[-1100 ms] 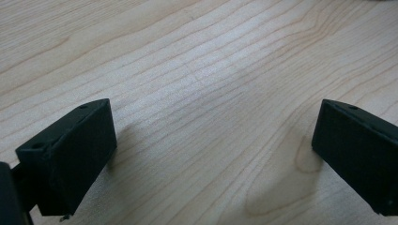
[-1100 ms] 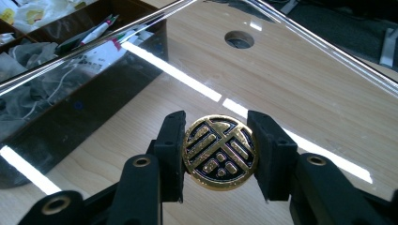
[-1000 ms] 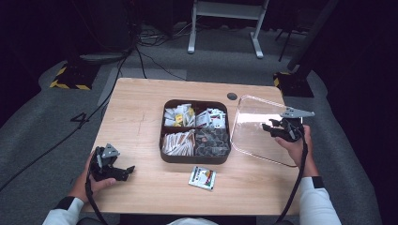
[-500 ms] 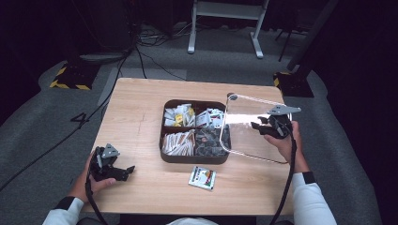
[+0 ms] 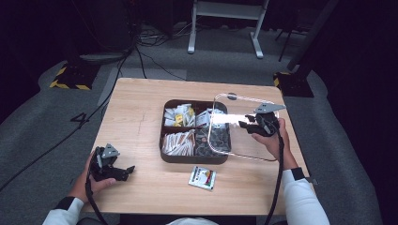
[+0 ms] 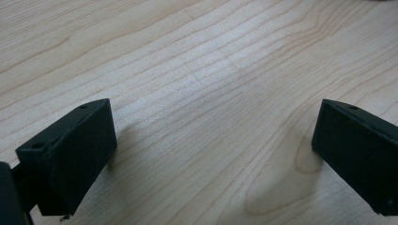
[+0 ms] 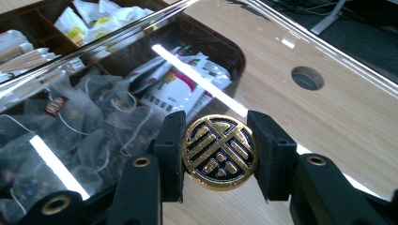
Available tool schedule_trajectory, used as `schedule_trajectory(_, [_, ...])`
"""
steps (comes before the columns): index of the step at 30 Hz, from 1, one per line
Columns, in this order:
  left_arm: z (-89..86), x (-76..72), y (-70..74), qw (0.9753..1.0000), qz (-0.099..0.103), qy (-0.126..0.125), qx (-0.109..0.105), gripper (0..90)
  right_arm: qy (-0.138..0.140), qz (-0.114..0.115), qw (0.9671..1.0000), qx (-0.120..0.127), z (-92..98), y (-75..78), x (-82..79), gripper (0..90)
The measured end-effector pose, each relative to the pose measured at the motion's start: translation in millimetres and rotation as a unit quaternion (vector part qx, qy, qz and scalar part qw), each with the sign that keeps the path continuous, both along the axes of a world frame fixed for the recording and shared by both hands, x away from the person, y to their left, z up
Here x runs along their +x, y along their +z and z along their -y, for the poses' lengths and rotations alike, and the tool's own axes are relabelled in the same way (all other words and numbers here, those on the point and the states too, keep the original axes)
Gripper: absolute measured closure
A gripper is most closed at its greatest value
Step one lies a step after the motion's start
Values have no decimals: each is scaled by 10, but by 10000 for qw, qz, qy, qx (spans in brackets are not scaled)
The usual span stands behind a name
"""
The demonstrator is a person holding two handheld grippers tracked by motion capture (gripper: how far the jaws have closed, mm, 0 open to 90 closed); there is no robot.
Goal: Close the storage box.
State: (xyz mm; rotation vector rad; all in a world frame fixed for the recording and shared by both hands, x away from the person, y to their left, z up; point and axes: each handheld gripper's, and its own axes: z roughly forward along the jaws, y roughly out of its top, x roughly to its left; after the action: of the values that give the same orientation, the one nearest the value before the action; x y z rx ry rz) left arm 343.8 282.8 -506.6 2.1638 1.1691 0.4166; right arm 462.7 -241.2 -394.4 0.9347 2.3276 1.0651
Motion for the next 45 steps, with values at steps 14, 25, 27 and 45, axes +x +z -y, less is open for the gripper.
schedule_trajectory(14, [0,0,0,10000,0,-1,0,5,283,-56,9996,-5,-372,13,72,599])
schedule_trajectory(25, [0,0,0,10000,-1,-1,1,5,447,-154,9988,-84,-695,-44,145,599])
schedule_trajectory(27, [0,0,0,10000,0,0,-1,5,465,-166,9987,-92,-745,-56,153,599])
schedule_trajectory(45, [0,0,0,10000,0,-1,0,5,728,-307,9967,-166,-1228,-170,208,599])
